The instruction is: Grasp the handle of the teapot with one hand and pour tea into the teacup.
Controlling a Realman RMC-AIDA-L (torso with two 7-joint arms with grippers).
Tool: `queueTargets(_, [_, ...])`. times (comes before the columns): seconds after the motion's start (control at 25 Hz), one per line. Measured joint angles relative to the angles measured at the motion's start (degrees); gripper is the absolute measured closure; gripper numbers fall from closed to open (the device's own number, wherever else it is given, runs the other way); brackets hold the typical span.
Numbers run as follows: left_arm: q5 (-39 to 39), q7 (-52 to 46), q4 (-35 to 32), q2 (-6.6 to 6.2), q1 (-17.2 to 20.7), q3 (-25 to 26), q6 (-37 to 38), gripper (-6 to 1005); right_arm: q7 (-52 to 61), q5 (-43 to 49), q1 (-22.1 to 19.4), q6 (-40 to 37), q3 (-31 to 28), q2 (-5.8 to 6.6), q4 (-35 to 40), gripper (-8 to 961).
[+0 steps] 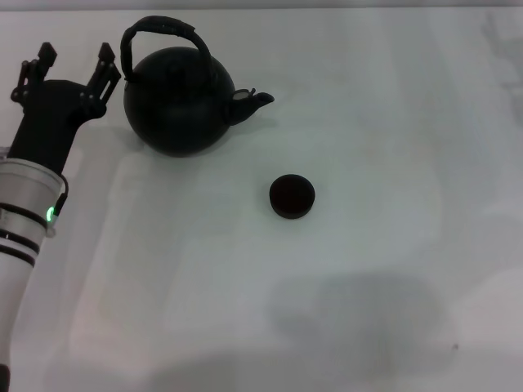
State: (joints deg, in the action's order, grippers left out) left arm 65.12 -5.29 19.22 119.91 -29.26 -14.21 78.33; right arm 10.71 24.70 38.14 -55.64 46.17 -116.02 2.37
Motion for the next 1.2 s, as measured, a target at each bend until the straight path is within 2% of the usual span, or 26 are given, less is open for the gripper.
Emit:
queueTargets(0.2, [-0.54,-1.94,-0.04,0.01,1.15,0.68,2.96,156,0.11,0.00,0.00,0.22,-0.02,-0.10,-0.33,108])
queueTargets(0.52, [-0.68,-3.52,-1.20,-0.16,3.01,5.71,5.13,156,2.92,0.42,0.06,0.26,0.57,-0.18,-0.67,108])
queueTargets(0.92, [-4.42,-3.51,-4.22,-0.47,3.44,5.99,4.14,162,4.80,0.53,0.00,0.29,0.77,-0.18,-1.67,108])
queueTargets(1.2, [-4.61,-3.58,-6.79,-0.63,2.38,6.81,-0.05,164,5.05,0.53,0.34,1.18,0.85,-0.18,-1.59,108])
